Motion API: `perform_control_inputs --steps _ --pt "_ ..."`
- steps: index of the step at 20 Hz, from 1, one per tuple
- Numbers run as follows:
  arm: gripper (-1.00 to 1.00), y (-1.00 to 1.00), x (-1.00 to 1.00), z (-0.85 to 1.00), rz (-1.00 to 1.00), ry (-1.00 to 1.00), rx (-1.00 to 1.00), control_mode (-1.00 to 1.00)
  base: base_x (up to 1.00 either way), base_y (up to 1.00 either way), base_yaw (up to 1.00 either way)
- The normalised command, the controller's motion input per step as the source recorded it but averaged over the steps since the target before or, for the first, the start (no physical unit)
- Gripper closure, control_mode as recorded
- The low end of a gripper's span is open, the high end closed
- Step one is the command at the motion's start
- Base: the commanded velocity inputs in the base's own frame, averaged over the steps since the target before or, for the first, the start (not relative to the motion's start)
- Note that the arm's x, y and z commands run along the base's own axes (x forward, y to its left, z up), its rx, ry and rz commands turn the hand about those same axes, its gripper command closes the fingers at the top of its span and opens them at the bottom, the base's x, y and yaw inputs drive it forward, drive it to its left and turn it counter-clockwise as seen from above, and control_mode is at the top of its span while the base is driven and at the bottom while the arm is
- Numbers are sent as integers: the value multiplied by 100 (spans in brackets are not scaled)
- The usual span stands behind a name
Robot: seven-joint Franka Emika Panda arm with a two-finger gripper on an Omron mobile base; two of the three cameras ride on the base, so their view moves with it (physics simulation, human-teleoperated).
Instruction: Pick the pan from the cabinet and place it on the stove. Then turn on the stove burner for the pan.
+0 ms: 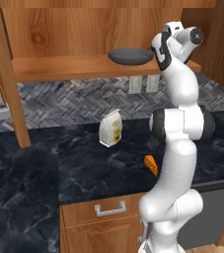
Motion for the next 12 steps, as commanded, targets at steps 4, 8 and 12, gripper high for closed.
perform_control_inputs --steps 4,8,12 --pt "-100 0 26 -16 0 2 0 -100 0 0 0" --pt "-100 0 28 -19 0 0 0 -100 0 0 0" --pt "-100 0 30 -19 0 0 0 -100 0 0 0"
